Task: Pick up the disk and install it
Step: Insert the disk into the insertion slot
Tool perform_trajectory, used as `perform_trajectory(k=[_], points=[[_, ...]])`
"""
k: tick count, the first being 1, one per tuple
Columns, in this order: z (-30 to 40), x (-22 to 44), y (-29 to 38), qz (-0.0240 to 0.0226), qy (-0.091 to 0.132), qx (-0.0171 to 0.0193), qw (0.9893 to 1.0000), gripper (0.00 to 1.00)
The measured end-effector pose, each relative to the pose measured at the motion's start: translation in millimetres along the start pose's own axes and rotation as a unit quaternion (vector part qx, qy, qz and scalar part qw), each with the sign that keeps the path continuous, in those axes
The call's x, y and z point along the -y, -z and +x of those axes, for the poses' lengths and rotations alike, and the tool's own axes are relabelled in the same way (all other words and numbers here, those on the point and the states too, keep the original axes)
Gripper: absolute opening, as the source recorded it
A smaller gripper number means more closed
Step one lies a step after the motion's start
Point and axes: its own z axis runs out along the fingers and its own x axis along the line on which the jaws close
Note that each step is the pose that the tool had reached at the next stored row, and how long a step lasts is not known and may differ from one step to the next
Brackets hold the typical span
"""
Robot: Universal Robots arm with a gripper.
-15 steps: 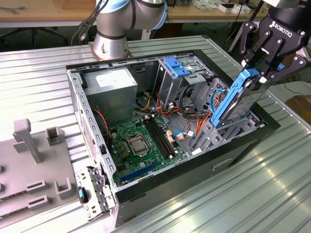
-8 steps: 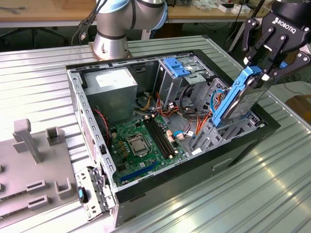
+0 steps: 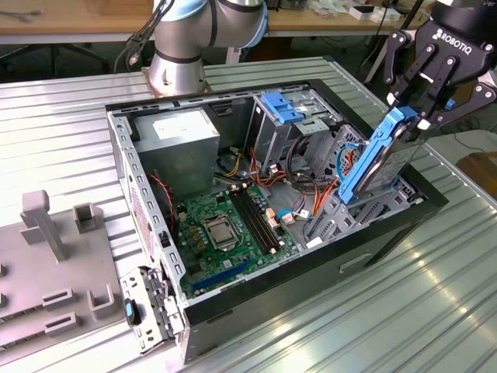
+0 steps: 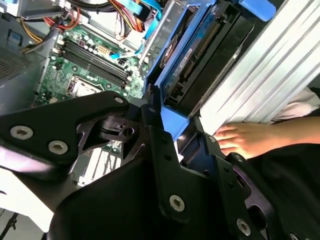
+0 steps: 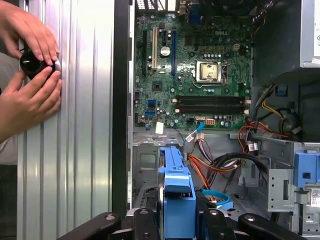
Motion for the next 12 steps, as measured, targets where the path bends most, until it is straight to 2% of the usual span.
perform_trajectory(k=[1,2,5,12], points=[[-2.3,0.0,-0.1,0.0,0.001,-0.0025,1.0,0.37],[-4.1,0.0,0.0,0.0,0.002,-0.0029,1.0,0.37],[-7.4,0.0,0.2,0.0002,0.004,-0.003,1.0,0.37],[-8.9,-0.8,-2.2,0.0005,0.008,-0.0033,1.0,0.37]])
